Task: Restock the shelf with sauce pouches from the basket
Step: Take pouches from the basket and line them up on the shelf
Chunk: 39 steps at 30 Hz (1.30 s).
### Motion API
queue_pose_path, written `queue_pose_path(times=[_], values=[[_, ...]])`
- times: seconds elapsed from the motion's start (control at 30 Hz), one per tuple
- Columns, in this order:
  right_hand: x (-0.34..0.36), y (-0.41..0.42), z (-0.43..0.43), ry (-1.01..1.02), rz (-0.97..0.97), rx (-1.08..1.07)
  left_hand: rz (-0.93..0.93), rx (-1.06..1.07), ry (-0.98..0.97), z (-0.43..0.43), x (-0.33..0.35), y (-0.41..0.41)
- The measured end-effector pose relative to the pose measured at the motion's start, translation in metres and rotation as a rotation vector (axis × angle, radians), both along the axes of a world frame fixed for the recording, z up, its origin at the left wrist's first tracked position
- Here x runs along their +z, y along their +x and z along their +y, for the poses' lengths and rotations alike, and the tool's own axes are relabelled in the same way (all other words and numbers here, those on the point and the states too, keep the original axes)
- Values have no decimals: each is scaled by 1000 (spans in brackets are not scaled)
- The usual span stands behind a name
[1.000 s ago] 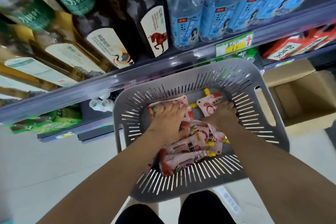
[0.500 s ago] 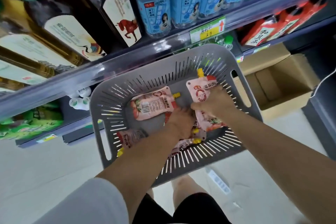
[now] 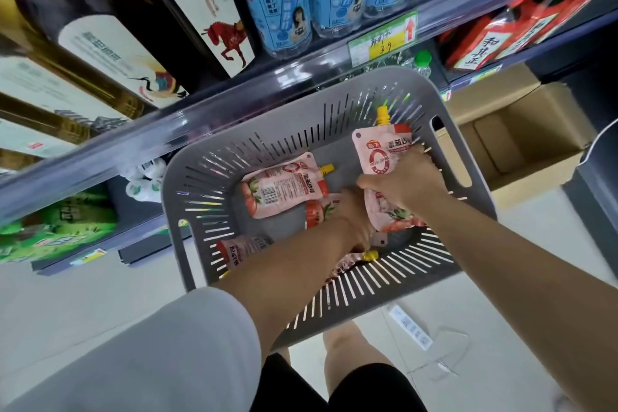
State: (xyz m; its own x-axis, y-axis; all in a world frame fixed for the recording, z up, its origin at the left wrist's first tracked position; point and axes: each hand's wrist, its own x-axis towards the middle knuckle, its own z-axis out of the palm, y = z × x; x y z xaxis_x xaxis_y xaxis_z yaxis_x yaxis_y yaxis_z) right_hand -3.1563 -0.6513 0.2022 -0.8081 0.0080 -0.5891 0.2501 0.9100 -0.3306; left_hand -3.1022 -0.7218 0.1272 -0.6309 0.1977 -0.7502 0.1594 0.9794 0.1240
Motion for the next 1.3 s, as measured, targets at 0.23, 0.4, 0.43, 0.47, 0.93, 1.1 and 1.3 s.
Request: queue_pose_path(times=[0.23, 0.4, 0.43, 0.47, 0.93, 1.1, 1.3], values=[[5, -2, 4, -15, 26, 7, 335, 414, 164, -17, -13, -6], [8, 0, 6, -39, 27, 6, 521, 946, 304, -40, -9, -20], [8, 0, 6, -35, 18, 7, 569, 947, 312, -43, -6, -20], [9, 1, 6, -33, 13, 10, 608, 935, 322, -44, -3, -20], [15, 2, 7, -211, -24, -173, 913, 1354, 670, -65, 25, 18], [15, 6, 5, -259, -72, -192, 940, 1204, 304, -86, 36, 39], [1, 12, -2, -293, -131, -279, 553, 1176, -62, -88, 18, 46]])
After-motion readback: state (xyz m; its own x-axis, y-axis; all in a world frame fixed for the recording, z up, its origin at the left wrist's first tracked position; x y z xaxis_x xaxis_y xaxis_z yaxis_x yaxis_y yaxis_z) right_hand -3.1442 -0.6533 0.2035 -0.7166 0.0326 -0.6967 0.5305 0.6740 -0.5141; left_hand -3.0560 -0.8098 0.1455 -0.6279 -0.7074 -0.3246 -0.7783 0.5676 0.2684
